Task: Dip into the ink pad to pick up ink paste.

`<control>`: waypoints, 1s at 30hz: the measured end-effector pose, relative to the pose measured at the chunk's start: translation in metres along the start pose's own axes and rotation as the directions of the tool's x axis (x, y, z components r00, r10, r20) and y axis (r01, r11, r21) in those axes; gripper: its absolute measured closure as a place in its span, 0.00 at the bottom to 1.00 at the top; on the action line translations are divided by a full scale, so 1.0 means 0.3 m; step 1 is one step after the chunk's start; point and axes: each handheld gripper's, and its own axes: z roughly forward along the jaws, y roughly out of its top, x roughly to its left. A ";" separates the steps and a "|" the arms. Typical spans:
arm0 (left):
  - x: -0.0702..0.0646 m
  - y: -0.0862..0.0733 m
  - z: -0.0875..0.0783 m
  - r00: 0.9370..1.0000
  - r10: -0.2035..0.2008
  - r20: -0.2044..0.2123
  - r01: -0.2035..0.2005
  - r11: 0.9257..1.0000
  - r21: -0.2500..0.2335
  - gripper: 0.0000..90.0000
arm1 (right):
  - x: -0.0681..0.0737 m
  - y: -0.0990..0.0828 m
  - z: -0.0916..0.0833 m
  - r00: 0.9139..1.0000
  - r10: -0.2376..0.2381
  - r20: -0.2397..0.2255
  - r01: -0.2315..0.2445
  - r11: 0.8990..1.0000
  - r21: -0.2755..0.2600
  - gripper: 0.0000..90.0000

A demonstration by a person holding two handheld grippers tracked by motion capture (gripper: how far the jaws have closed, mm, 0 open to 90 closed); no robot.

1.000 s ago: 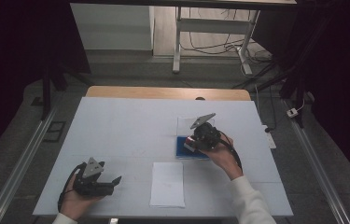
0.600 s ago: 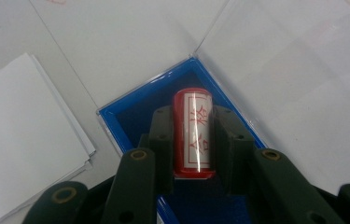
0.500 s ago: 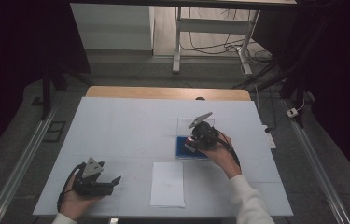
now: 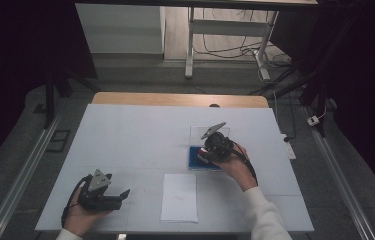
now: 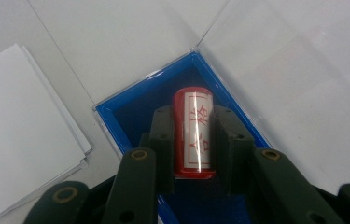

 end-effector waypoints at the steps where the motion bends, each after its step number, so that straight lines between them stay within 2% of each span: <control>1: 0.000 0.000 0.000 1.000 0.000 0.000 0.000 1.000 0.000 0.18 | 0.000 0.000 0.000 1.000 -0.007 0.002 0.007 1.000 0.000 0.78; 22: 0.001 0.002 0.005 1.000 0.000 0.000 0.000 1.000 0.003 0.17 | 0.005 -0.012 0.001 1.000 -0.006 0.011 0.006 1.000 -0.025 0.78; 26: 0.003 0.001 0.003 1.000 0.000 -0.002 0.000 1.000 0.002 0.17 | 0.017 -0.011 0.001 0.999 -0.018 0.032 0.018 1.000 -0.022 0.78; 30: 0.007 0.001 0.001 1.000 -0.001 -0.003 0.001 1.000 0.000 0.17 | 0.008 -0.012 -0.006 1.000 -0.018 0.017 0.018 0.999 -0.037 0.78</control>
